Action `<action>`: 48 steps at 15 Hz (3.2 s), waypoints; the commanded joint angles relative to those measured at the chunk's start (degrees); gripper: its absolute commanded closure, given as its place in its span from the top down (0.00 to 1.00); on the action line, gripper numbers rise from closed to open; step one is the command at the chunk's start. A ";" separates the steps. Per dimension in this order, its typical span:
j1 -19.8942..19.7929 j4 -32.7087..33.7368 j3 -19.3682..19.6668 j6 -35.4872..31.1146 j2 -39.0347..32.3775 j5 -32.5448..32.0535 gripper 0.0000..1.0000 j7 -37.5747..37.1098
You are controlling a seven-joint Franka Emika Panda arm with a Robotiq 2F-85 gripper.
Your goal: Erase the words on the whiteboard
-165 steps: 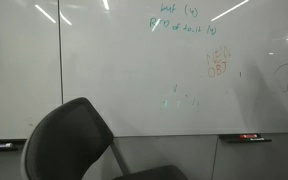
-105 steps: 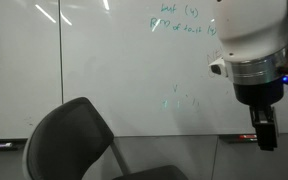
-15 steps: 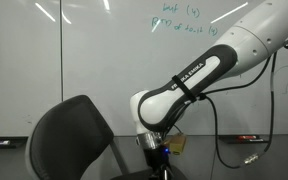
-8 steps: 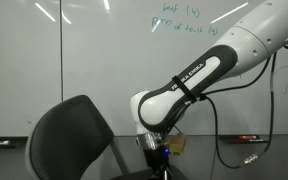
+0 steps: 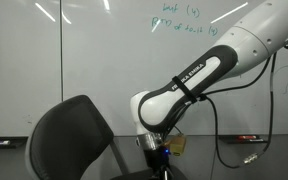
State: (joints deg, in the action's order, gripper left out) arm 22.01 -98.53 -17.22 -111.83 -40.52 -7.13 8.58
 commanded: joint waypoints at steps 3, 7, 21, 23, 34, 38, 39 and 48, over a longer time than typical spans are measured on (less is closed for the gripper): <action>-0.40 -1.18 -0.29 -0.94 1.13 0.91 1.00 1.18; -0.40 -1.21 -0.29 -0.94 1.14 0.91 1.00 1.22; 0.35 0.27 0.32 0.22 -0.16 0.22 1.00 0.31; 0.35 0.27 0.32 0.22 -0.16 0.22 1.00 0.32; 3.04 1.25 1.30 3.73 -0.70 -3.63 1.00 -0.93; 6.45 2.12 1.23 7.06 -2.02 -7.39 1.00 -2.33; 7.54 2.69 1.23 8.05 -2.75 -8.20 1.00 -3.09; 14.05 14.15 3.52 8.69 -10.11 -13.23 1.00 -7.24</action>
State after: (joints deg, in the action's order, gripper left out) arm 35.05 -90.70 -15.42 -103.12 -47.58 -19.34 2.05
